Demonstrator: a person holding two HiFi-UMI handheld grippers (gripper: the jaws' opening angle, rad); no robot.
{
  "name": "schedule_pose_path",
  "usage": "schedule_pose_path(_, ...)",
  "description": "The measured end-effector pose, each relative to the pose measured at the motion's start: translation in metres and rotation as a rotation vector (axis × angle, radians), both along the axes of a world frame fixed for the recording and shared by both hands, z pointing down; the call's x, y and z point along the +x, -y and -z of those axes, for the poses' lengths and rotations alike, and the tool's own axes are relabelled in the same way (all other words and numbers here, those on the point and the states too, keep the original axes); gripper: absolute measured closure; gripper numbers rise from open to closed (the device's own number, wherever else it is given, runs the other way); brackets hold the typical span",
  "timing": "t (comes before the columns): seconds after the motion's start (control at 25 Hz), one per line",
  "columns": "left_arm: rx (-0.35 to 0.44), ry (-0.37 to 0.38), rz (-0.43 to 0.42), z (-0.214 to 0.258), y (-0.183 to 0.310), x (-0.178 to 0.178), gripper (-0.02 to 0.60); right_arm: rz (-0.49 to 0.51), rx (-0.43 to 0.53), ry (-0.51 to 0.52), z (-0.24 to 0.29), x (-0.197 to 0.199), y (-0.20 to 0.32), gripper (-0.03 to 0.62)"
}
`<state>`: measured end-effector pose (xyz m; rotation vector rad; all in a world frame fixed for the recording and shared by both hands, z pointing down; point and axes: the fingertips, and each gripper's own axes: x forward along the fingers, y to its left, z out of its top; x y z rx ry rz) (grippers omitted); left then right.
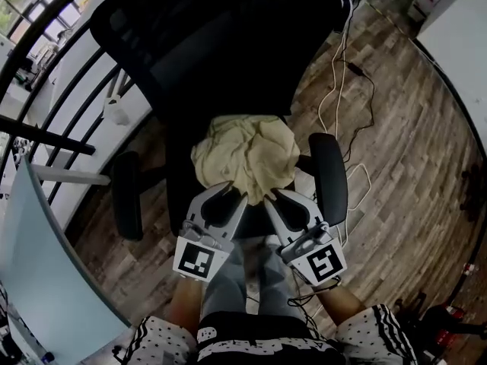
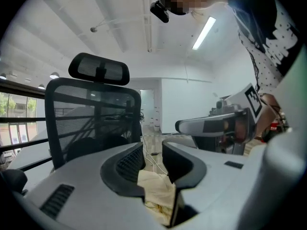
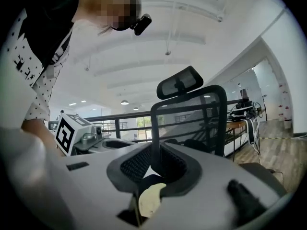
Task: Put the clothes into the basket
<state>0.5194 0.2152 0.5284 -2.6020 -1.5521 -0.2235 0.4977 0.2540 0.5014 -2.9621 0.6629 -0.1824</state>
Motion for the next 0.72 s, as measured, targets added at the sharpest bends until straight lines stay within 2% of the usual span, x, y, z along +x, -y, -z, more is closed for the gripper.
schedule_pose_path(0.2, -0.038, 0.072, 0.056, -0.024, 0.006, 0.007, 0.46, -0.028, -0.007, 0.011, -0.025, 0.004, -0.002, 0.555)
schedule_pose_path(0.32, -0.012, 0.058, 0.08, -0.04, 0.013, 0.01, 0.445, -0.032, -0.022, 0.035, -0.046, 0.003, -0.005, 0.487)
schedule_pose_path(0.72, 0.038, 0.048, 0.093, -0.099, 0.017, 0.02, 0.39, -0.061, -0.045, 0.07, -0.099, 0.007, -0.015, 0.428)
